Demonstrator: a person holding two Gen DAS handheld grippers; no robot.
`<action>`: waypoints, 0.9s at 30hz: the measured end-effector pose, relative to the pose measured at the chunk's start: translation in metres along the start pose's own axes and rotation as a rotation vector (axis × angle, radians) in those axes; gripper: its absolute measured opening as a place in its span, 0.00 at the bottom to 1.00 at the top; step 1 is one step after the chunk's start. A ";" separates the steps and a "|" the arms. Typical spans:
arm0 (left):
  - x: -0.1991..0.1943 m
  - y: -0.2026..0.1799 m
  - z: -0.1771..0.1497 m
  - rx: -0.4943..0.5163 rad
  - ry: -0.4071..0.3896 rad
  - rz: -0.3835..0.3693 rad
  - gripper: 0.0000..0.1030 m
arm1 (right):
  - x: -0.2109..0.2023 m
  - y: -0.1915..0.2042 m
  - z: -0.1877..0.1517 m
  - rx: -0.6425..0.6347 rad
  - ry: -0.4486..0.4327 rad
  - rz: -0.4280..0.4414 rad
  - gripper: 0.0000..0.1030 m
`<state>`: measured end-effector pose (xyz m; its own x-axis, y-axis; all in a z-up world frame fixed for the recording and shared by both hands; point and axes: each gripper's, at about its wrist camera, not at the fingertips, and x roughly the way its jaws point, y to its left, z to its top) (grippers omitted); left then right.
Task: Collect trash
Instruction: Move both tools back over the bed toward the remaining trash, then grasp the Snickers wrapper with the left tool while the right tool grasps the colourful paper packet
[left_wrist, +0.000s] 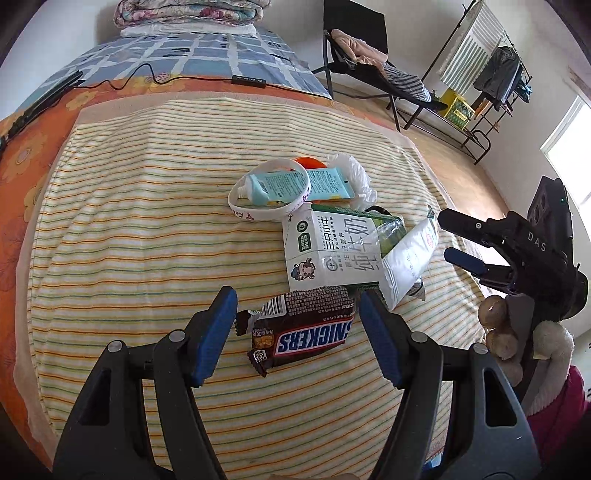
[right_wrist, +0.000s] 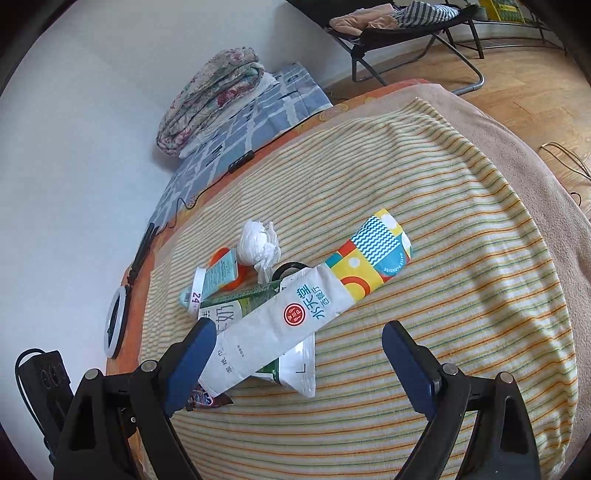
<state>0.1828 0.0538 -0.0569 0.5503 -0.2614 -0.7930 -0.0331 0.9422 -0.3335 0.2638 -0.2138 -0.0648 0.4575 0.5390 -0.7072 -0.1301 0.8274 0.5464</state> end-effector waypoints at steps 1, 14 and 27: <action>0.003 0.003 0.001 -0.014 0.008 -0.011 0.68 | 0.004 0.000 0.003 0.013 -0.003 -0.007 0.90; 0.020 0.002 -0.012 -0.012 0.112 -0.093 0.67 | 0.041 -0.012 0.011 0.132 0.030 0.042 0.88; 0.014 -0.060 -0.037 0.276 0.115 0.034 0.66 | 0.037 -0.005 0.008 0.029 0.030 0.032 0.37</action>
<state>0.1614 -0.0139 -0.0667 0.4538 -0.2364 -0.8592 0.1868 0.9680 -0.1676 0.2882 -0.1995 -0.0905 0.4273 0.5699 -0.7019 -0.1187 0.8050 0.5813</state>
